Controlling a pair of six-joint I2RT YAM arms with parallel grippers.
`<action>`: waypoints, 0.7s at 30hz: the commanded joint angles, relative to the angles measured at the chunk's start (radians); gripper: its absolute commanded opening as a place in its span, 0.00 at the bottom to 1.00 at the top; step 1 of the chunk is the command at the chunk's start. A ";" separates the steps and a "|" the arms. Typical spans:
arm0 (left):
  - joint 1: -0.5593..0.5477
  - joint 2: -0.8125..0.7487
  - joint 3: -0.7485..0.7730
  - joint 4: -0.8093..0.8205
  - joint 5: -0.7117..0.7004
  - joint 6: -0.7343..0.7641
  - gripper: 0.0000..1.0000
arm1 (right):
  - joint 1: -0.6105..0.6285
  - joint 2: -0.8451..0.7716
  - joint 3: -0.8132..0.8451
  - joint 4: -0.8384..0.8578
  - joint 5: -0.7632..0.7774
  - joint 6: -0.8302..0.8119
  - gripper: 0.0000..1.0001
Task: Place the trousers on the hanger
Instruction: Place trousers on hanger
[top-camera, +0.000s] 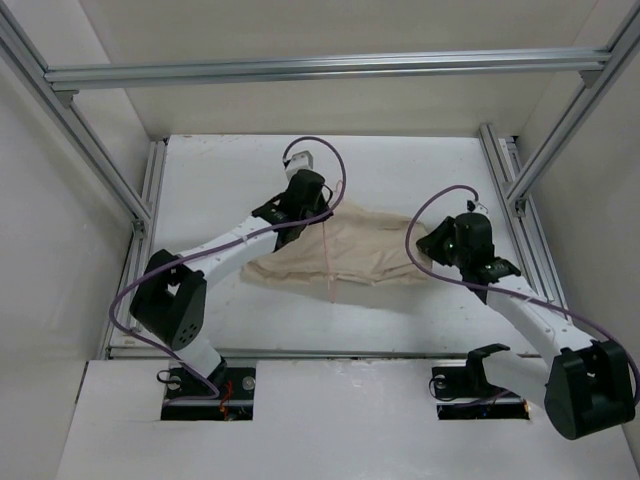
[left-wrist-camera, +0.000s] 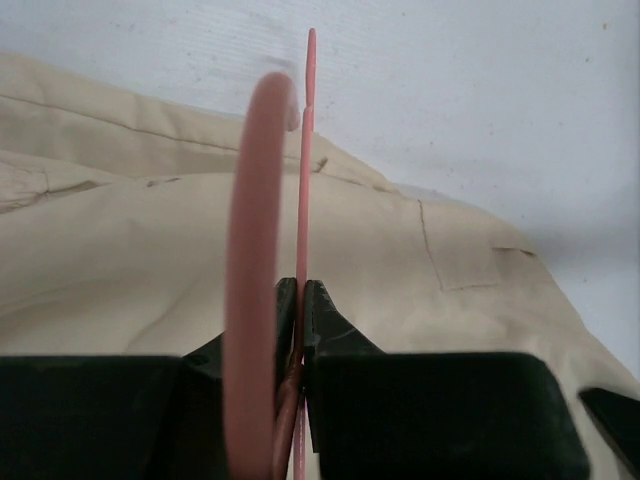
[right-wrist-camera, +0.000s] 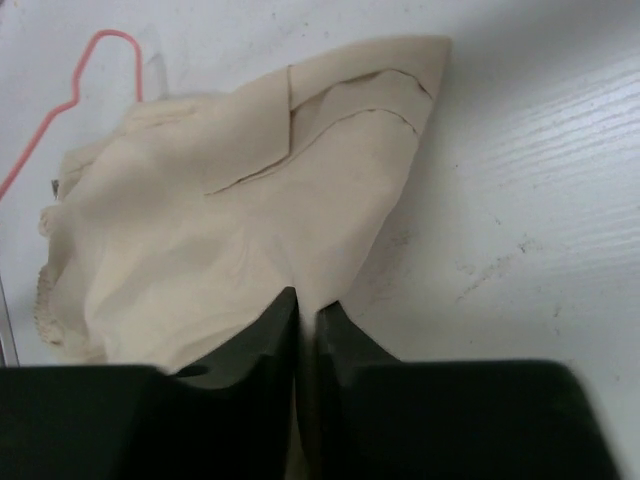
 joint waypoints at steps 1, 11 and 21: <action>-0.005 -0.101 0.102 -0.008 -0.026 0.028 0.02 | -0.017 0.002 0.031 0.023 0.033 -0.012 0.25; -0.040 -0.109 0.282 -0.124 -0.037 0.062 0.02 | -0.018 -0.091 0.183 -0.167 0.183 -0.112 0.81; -0.061 -0.034 0.688 -0.373 -0.036 0.105 0.02 | 0.207 -0.115 0.534 -0.284 -0.062 -0.134 0.33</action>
